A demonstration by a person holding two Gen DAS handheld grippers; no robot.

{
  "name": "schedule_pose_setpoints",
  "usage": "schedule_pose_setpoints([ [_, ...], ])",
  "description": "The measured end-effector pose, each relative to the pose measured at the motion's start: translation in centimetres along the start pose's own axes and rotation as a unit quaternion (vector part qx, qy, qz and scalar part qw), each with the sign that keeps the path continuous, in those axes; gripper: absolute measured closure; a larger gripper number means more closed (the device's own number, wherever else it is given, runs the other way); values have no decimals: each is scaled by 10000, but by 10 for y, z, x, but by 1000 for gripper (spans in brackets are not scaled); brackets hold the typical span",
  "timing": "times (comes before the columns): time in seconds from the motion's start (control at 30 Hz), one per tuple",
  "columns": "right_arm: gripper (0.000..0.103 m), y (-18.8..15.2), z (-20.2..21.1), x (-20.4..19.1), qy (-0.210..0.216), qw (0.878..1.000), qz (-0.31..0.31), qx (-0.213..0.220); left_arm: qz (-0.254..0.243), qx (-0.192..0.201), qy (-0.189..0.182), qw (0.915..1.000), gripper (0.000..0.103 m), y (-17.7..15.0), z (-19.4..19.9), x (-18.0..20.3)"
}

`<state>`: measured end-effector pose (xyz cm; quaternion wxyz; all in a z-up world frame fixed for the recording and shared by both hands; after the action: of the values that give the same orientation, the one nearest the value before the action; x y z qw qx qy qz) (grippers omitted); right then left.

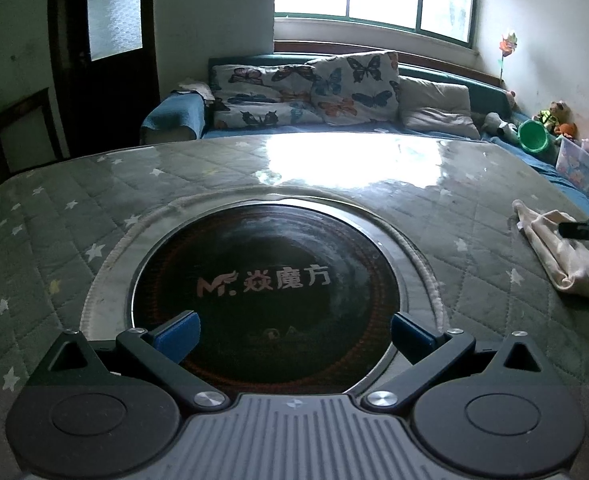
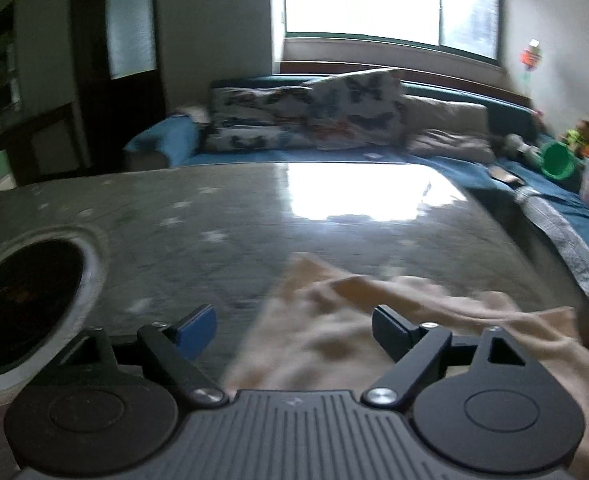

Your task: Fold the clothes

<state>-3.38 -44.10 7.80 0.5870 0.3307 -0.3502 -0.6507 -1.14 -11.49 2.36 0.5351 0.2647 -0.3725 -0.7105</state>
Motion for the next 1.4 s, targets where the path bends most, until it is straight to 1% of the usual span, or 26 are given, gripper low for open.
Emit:
schedule_pose_setpoints([
  [0.07, 21, 0, -1, 18, -217, 9997, -59, -32, -1, -21, -39, 10000, 0, 0, -1, 2],
  [0.2, 32, -2, -6, 55, -653, 9973, -313, -147, -48, -58, -126, 9999, 0, -1, -2, 8],
  [0.27, 34, -4, -10, 69, -812, 9956, -417, -210, -91, -71, -145, 9998, 0, -1, -2, 11],
  [0.3, 37, -5, -13, 76, -880, 9947, -462, -249, -109, -72, -152, 9998, 0, -1, -1, 12],
  [0.47, 42, -13, -29, 94, -1067, 9917, -598, -407, -152, -83, -157, 9997, 0, -1, -2, 13],
  [0.53, 48, -16, -34, 97, -1101, 9909, -635, -445, -166, -104, -143, 9997, 0, -2, -3, 13],
  [0.6, 51, -18, -38, 97, -1167, 9902, -617, -452, -179, -113, -150, 9997, 0, -2, -4, 13],
  [0.67, 63, -18, -38, 95, -1169, 9906, -556, -432, -192, -123, -155, 9996, 0, -2, -4, 14],
  [0.7, 80, -17, -37, 94, -1170, 9908, -533, -424, -200, -132, -151, 9996, 0, -2, -5, 14],
  [0.73, 88, -17, -36, 94, -1191, 9906, -528, -419, -205, -135, -152, 9996, 0, -2, -5, 14],
  [0.77, 92, -16, -34, 95, -1201, 9905, -535, -412, -204, -131, -163, 9996, 0, -3, -5, 14],
  [0.8, 100, -15, -31, 96, -1176, 9906, -581, -395, -202, -125, -178, 9996, 0, -3, -5, 14],
  [0.83, 100, -15, -28, 98, -1146, 9908, -625, -359, -200, -121, -193, 9995, 0, -3, -5, 15],
  [0.93, 101, -9, -10, 100, -1009, 9921, -743, -77, -228, -131, -216, 9994, 0, -3, -5, 16],
  [1.1, 101, 9, 31, 92, -705, 9937, -728, 486, -213, -143, -234, 9994, 0, -2, -6, 18],
  [1.2, 101, 21, 62, 87, -376, 9921, -823, 865, -239, -111, -277, 9993, 0, -1, -4, 18],
  [1.3, 101, 32, 99, 77, -110, 9887, -727, 1304, -269, -88, -290, 9992, 0, 0, -3, 17],
  [1.4, 103, 44, 142, 68, 116, 9800, -623, 1887, -213, -110, -317, 9992, 0, 2, -5, 18],
])
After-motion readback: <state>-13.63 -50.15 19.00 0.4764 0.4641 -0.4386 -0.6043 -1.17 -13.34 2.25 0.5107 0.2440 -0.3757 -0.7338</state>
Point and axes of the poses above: each gripper's, at about its wrist camera, not at the fingertips, and z roughly against the way its jaws point, x to its right, y to its top, the point moved 3 cm from there along -z, roughly the way its jaws point, and after that the axes turned 5 degrees about x, right-handed, at the moved point
